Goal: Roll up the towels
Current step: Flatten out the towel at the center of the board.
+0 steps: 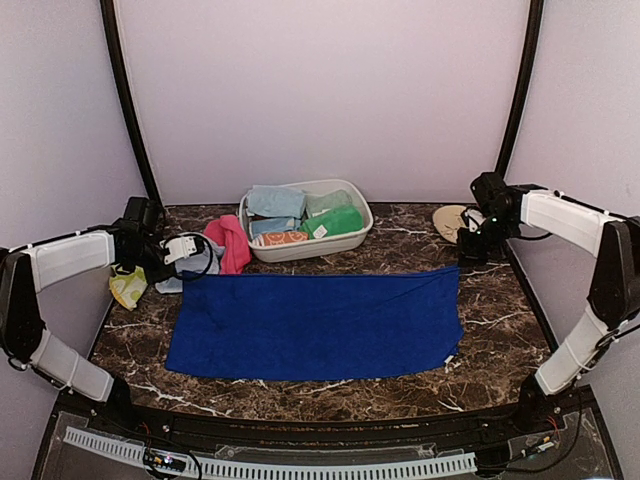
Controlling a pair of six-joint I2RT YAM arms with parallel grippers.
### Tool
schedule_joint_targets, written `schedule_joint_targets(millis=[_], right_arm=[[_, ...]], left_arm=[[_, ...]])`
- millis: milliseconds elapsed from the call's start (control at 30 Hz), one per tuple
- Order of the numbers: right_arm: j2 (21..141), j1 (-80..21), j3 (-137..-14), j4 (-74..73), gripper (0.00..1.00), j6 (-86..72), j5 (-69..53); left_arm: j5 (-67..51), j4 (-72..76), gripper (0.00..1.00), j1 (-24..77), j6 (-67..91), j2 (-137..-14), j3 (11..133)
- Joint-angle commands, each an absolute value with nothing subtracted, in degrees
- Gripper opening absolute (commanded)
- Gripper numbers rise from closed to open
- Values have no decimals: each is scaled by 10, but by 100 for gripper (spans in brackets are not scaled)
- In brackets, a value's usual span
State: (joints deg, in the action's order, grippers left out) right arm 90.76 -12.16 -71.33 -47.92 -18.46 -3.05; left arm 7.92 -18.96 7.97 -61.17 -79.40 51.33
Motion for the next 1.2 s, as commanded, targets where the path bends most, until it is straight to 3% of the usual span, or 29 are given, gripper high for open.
schedule_joint_targets(millis=[0,267,400,500,567,733,1167], right_arm=[[901,-114,-725,-457,0,-173,-43],[839,-117,-631,-459,0,-190,-67],[809,-117,-588,-457,0,-190,-63],[814,-117,-588,-453,0,-195,-73],[818,-119,-594,-449,0,-200,-79],[822,-127,-608,-453,0,-203,-75],[817,-130,-609,-451,0,-206,-80]], left_arm=[[68,-166,0,61,-618,-792,531],[20,-262,0,59,-614,-733,509],[-64,-323,1,61,-638,-703,483],[-93,-307,27,78,-618,-717,484],[-101,-320,34,86,-610,-758,513],[-93,-334,34,92,-622,-855,567],[-48,-254,34,134,-680,-899,538]])
